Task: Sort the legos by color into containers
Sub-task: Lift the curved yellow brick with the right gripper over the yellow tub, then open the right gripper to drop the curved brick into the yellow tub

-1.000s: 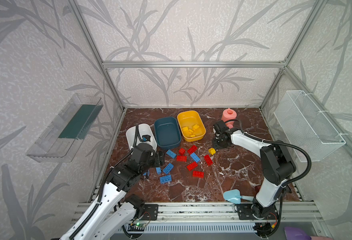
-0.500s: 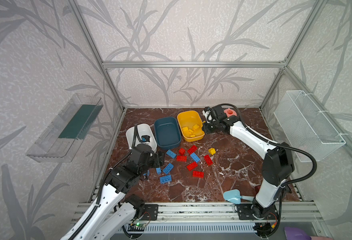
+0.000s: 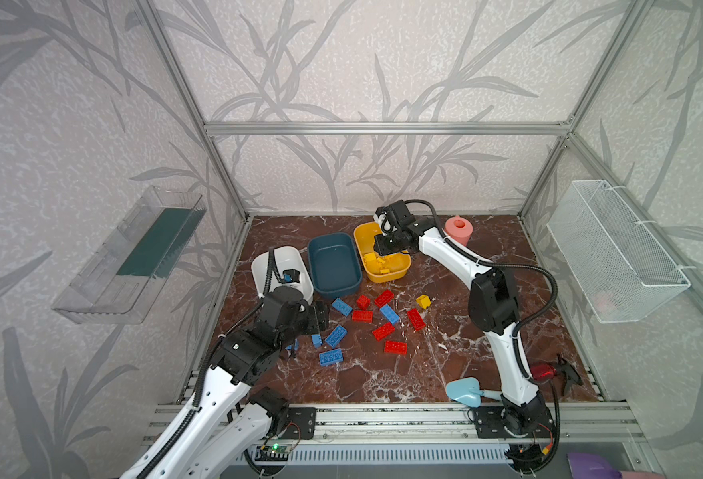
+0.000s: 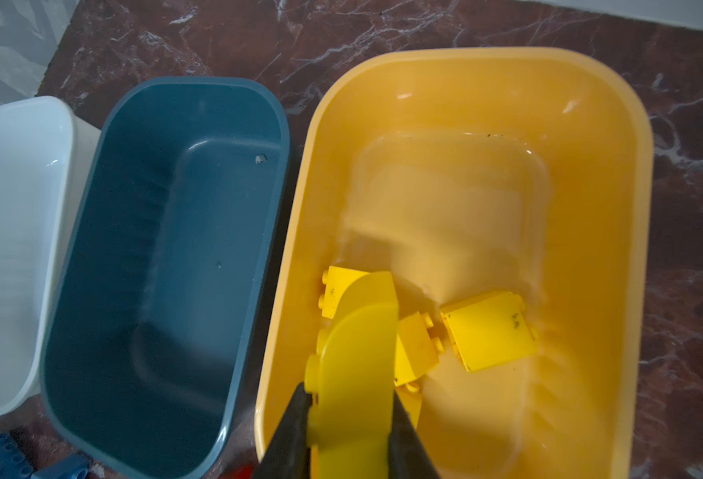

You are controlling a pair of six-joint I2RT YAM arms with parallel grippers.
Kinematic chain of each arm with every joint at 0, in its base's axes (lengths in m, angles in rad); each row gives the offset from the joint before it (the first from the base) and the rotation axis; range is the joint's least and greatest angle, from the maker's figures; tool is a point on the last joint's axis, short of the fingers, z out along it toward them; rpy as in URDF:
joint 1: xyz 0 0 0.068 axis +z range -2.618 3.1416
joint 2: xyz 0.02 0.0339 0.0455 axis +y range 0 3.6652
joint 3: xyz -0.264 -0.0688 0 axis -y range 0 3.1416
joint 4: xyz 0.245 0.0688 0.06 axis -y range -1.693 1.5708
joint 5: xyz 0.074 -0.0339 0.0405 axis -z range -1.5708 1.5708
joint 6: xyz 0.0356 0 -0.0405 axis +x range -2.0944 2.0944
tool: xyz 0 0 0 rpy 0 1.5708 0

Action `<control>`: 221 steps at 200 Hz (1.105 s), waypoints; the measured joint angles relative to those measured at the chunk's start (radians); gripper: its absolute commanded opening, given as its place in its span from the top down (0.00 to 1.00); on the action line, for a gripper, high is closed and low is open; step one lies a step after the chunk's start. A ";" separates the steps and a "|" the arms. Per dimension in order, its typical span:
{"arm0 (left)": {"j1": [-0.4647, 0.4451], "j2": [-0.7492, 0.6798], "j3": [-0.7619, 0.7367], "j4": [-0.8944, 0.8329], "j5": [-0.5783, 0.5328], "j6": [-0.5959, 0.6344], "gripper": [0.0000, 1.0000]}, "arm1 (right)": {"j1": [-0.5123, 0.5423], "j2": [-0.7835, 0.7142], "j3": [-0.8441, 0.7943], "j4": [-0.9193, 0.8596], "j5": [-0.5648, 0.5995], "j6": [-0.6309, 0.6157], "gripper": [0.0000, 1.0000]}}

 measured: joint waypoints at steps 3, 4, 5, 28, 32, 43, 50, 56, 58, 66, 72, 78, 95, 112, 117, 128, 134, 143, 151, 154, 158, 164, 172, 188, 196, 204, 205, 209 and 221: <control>0.000 0.000 0.000 0.000 0.000 0.000 0.23 | 0.000 0.009 0.009 -0.002 0.000 0.000 0.82; 0.000 0.000 0.000 0.000 0.000 0.000 0.24 | 0.000 0.013 0.015 -0.005 0.000 0.000 0.82; 0.000 0.000 0.000 0.000 0.000 0.000 0.24 | 0.000 0.015 0.017 -0.006 0.000 0.000 0.82; -0.004 0.000 0.000 0.000 -0.001 0.000 0.24 | 0.000 0.077 0.111 -0.052 0.001 0.004 0.81; -0.006 0.000 0.000 0.000 -0.001 0.000 0.23 | 0.000 0.084 0.125 -0.056 0.001 0.004 0.81; -0.012 0.000 0.000 0.000 -0.004 0.000 0.23 | 0.000 0.102 0.161 -0.071 0.002 0.004 0.79; -0.019 0.001 0.000 0.000 -0.005 0.000 0.24 | 0.000 0.108 0.174 -0.077 0.002 0.005 0.78; -0.024 0.003 0.000 0.000 -0.006 0.000 0.23 | 0.000 0.110 0.180 -0.084 0.002 0.007 0.77; -0.027 0.004 0.000 0.000 -0.007 0.000 0.23 | 0.000 0.110 0.182 -0.085 0.002 0.008 0.76; -0.035 0.007 0.000 0.000 -0.009 0.000 0.24 | 0.000 0.111 0.185 -0.090 0.002 0.010 0.71; -0.042 0.011 0.000 0.000 -0.010 0.000 0.24 | 0.000 0.111 0.188 -0.093 0.002 0.014 0.68; -0.048 0.015 0.000 0.000 -0.011 0.000 0.23 | 0.000 0.111 0.190 -0.094 0.002 0.021 0.64; -0.062 0.024 0.000 0.000 -0.014 0.000 0.24 | 0.000 0.111 0.191 -0.096 0.002 0.030 0.53; -0.067 0.031 0.000 0.000 -0.018 0.000 0.24 | 0.000 0.111 0.191 -0.098 0.002 0.033 0.43; -0.068 0.033 0.000 0.000 -0.019 0.000 0.24 | 0.000 0.111 0.191 -0.098 0.002 0.039 0.38; -0.068 0.037 0.000 0.000 -0.021 0.001 0.23 | 0.000 0.111 0.191 -0.098 0.002 0.041 0.32; -0.068 0.039 0.000 0.000 -0.023 0.001 0.24 | 0.000 0.111 0.191 -0.098 0.002 0.041 0.30; -0.068 0.042 0.000 0.000 -0.027 0.001 0.23 | 0.000 0.111 0.191 -0.098 0.002 0.040 0.27; -0.068 0.044 0.000 0.000 -0.029 0.002 0.23 | 0.000 0.110 0.191 -0.098 0.002 0.040 0.26; -0.068 0.045 0.000 0.000 -0.030 0.002 0.23 | 0.000 0.109 0.190 -0.098 0.002 0.038 0.26; -0.068 0.047 0.000 0.000 -0.031 0.003 0.23 | 0.000 0.107 0.187 -0.098 0.002 0.037 0.25; -0.068 0.049 0.000 0.000 -0.032 0.003 0.23 | 0.000 0.099 0.178 -0.098 0.002 0.034 0.24; -0.068 0.053 0.000 0.000 -0.035 0.005 0.24 | 0.000 0.084 0.160 -0.098 0.001 0.031 0.24; -0.068 0.062 0.000 0.000 -0.038 0.010 0.23 | 0.000 0.031 0.097 -0.091 -0.003 0.024 0.18; -0.068 0.068 0.000 0.000 -0.040 0.014 0.23 | 0.000 -0.008 0.051 -0.082 -0.006 0.023 0.14; -0.068 0.075 0.000 0.000 -0.044 0.022 0.23 | 0.000 -0.059 -0.010 -0.063 -0.010 0.022 0.12; -0.068 0.076 0.000 0.000 -0.044 0.023 0.23 | 0.000 -0.068 -0.022 -0.060 -0.011 0.021 0.11; -0.068 0.079 0.000 -0.001 -0.046 0.026 0.23 | 0.000 -0.092 -0.050 -0.050 -0.014 0.022 0.10; -0.068 0.091 0.000 -0.001 -0.053 0.037 0.22 | -0.002 -0.190 -0.172 0.006 -0.029 0.026 0.06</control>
